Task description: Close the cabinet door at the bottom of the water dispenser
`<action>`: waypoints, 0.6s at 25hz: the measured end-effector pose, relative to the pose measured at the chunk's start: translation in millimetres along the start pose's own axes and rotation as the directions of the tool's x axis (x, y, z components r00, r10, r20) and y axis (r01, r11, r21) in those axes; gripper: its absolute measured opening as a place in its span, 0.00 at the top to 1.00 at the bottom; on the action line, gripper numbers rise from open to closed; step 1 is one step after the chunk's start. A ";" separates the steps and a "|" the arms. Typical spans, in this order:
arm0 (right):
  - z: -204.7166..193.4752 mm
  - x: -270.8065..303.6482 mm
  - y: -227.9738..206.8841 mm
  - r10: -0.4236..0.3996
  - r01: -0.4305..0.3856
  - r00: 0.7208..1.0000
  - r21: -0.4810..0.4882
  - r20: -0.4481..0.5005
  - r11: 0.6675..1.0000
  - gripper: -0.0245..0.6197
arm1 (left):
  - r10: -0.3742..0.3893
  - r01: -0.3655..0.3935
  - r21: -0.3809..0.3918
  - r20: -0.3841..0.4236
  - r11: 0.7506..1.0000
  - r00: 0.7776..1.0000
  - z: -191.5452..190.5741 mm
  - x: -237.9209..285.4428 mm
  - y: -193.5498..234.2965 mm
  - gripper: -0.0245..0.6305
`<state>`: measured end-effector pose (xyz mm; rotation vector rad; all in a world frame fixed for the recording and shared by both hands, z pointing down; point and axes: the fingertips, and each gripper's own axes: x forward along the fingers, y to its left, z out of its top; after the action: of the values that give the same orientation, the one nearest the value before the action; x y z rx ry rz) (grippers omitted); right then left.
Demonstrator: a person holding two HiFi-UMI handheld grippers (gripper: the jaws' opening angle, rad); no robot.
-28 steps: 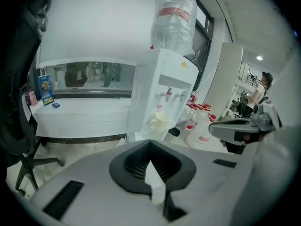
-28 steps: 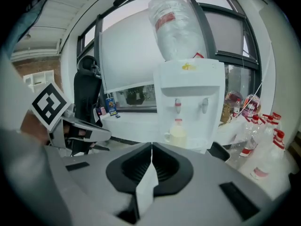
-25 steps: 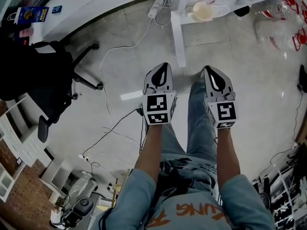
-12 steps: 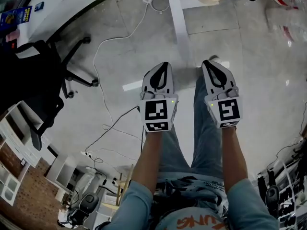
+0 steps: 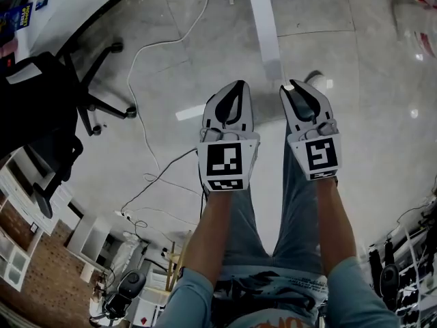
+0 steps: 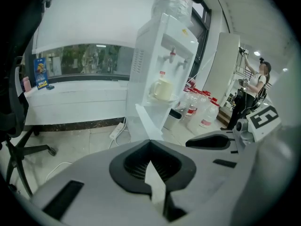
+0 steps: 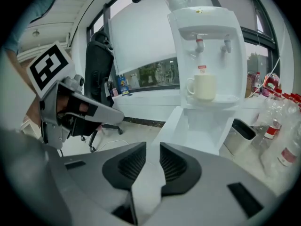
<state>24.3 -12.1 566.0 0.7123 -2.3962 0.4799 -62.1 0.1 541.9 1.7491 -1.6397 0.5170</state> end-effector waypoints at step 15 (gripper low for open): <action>-53.1 50.1 2.8 -0.021 0.022 0.999 0.015 -0.046 1.000 0.67 | 0.002 -0.002 0.006 -0.033 1.000 0.999 -31.1 29.8 5.1 0.95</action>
<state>11.3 -3.2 637.3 0.7250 -2.3419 0.5015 -58.3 0.9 585.0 1.7350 -1.6188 0.5495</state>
